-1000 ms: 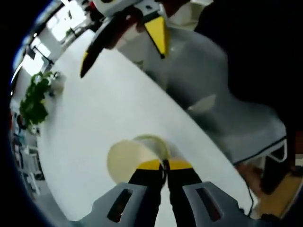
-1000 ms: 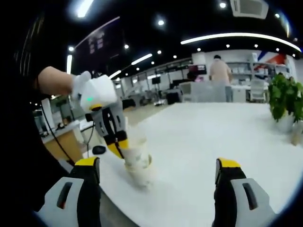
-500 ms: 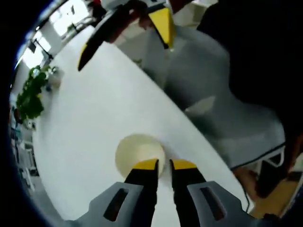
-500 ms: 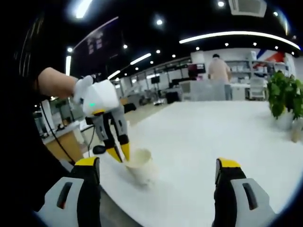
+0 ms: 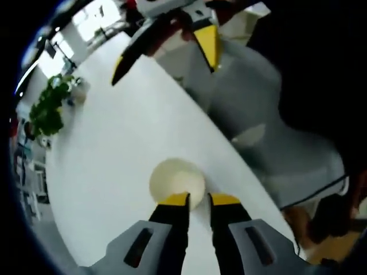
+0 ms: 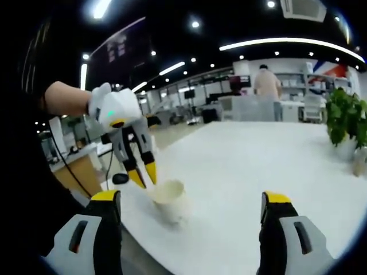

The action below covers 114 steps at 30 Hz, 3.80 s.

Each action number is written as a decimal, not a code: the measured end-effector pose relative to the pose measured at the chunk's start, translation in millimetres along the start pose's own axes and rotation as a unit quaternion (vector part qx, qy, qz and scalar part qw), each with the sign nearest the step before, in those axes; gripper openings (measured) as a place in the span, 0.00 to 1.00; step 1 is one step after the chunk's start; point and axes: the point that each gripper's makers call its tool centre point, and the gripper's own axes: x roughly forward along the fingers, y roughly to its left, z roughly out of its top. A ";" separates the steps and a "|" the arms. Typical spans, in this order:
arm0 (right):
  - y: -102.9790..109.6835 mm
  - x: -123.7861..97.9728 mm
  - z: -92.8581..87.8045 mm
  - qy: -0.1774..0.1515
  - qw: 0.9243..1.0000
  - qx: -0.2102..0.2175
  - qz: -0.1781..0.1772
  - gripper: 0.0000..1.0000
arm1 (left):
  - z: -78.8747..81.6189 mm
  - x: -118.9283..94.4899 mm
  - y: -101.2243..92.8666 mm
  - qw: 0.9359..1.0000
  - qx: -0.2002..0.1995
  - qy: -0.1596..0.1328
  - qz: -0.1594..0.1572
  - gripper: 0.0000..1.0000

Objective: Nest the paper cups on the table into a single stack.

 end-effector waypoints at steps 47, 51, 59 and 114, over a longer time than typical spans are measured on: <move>20.2 22.9 -20.0 0.083 0.994 -0.058 0.040 1.00 | -45.6 -30.2 -28.8 0.878 -0.363 -0.228 0.214 0.95; 23.4 24.0 -21.4 0.086 0.994 -0.060 0.043 1.00 | -49.9 -31.2 -31.0 0.873 -0.366 -0.231 0.226 1.00; 26.7 24.4 -22.8 0.088 0.992 -0.071 0.052 1.00 | -56.1 -17.8 -38.5 0.870 -0.372 -0.228 0.229 1.00; 27.2 135.0 -135.9 0.123 0.955 -0.107 0.247 0.54 | -33.7 51.9 29.5 0.858 -0.322 -0.327 0.233 0.66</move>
